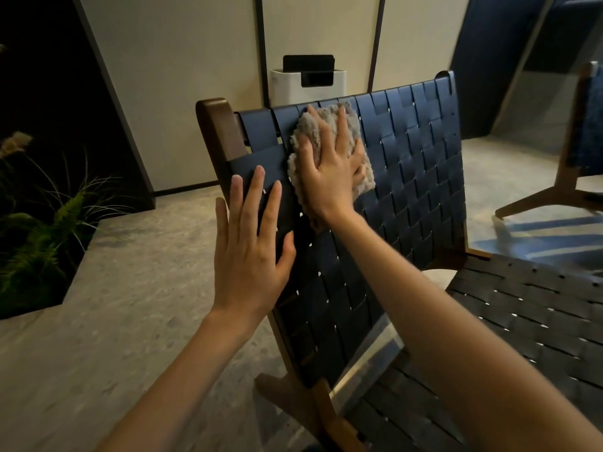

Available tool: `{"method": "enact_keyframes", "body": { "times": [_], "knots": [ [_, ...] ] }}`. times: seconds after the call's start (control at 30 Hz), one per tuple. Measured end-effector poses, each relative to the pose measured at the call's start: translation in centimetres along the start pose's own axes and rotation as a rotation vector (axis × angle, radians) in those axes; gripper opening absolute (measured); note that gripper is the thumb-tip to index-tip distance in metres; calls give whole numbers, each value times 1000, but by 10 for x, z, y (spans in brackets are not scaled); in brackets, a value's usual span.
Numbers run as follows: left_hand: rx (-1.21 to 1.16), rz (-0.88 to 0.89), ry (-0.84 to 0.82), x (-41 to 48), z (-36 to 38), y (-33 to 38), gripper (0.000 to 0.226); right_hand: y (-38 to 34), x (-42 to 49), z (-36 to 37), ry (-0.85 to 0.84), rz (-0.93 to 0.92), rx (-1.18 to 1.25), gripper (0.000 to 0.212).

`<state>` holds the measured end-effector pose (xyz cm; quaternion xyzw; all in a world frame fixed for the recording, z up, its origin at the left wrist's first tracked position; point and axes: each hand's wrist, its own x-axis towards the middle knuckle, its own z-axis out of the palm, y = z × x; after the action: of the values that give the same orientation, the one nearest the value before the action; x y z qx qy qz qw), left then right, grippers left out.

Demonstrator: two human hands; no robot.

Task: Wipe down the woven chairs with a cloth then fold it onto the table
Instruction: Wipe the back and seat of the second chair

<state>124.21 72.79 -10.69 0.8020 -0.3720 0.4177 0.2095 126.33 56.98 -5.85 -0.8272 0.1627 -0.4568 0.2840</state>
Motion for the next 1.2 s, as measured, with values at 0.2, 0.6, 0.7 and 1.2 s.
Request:
{"method": "enact_keyframes", "body": {
  "times": [0.2, 0.6, 0.7, 1.2],
  "knots": [
    [140, 73, -61, -5, -2, 2, 58, 36, -49, 8, 163, 41, -50, 50],
    [289, 227, -259, -15, -3, 20, 48, 154, -215, -3, -14, 616, -106, 47],
    [300, 223, -289, -11, -2, 26, 49, 145, -197, -16, 81, 590, 7, 45],
    [340, 208, -164, 27, 11, 19, 51, 25, 44, 7, 104, 102, 16, 55]
  ]
}}
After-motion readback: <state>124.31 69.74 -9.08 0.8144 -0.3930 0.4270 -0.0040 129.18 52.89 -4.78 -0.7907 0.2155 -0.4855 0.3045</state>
